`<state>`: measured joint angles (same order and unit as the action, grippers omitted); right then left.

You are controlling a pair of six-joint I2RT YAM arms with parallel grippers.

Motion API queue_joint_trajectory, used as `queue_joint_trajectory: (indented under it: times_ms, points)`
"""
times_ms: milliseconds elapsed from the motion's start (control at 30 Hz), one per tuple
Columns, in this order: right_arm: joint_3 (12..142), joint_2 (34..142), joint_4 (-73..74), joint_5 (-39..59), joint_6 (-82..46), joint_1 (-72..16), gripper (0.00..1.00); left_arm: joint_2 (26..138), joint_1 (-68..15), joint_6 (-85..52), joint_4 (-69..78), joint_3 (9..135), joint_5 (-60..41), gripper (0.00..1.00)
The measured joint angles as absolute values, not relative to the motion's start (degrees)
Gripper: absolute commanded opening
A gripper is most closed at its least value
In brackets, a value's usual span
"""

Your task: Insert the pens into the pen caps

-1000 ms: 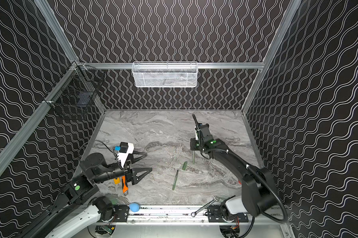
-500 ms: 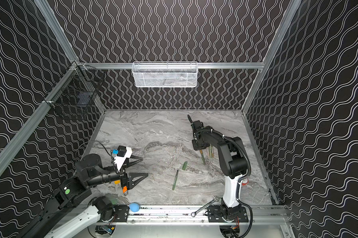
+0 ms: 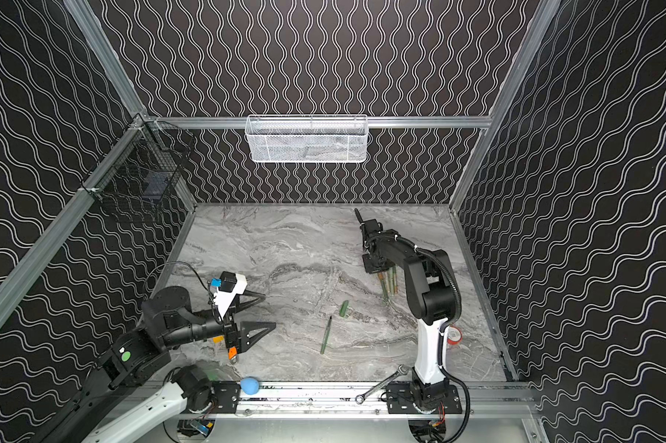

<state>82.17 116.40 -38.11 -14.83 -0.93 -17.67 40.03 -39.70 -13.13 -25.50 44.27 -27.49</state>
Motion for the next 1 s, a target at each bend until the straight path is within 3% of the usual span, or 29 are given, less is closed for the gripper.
queue_joint_trajectory:
  times_ms: [133,333,367,400,433,700,800,933,1000]
  points:
    - [84.38,116.57,-38.57,-15.14,-0.86,-17.69,0.36,40.42,-39.7,-13.1,-25.47,44.27,-27.49,0.99]
    - [84.05,112.51,-39.33,-15.55,-1.1,-18.46,0.65,40.75,-39.7,-13.13,-25.47,44.27,-27.38,0.99]
    - [83.5,111.42,-39.2,-15.4,-1.37,-18.81,0.72,40.77,-39.7,-13.13,-25.47,44.27,-27.27,0.99]
    - [82.24,109.51,-39.07,-14.72,-2.11,-19.33,0.89,40.8,-39.7,-13.13,-25.47,44.27,-27.24,0.99]
    - [80.77,107.68,-38.87,-13.56,-2.63,-19.86,0.99,40.86,-39.7,-13.15,-25.47,44.27,-27.09,0.99]
    - [64.45,92.16,-33.17,-3.88,-8.78,-32.08,0.94,46.19,-39.7,-14.79,-26.13,43.13,-22.98,0.99]
    - [59.66,89.36,-30.24,-1.72,-13.56,-37.39,0.85,48.03,-39.7,-14.9,-27.35,43.13,-21.19,0.99]
    - [53.78,88.12,-27.07,0.73,-21.28,-45.08,0.64,48.01,-39.7,-15.05,-28.49,43.44,-17.8,0.99]
    - [52.23,88.16,-26.02,1.08,-24.69,-47.94,0.6,47.9,-39.7,-15.07,-28.75,43.48,-16.56,0.99]
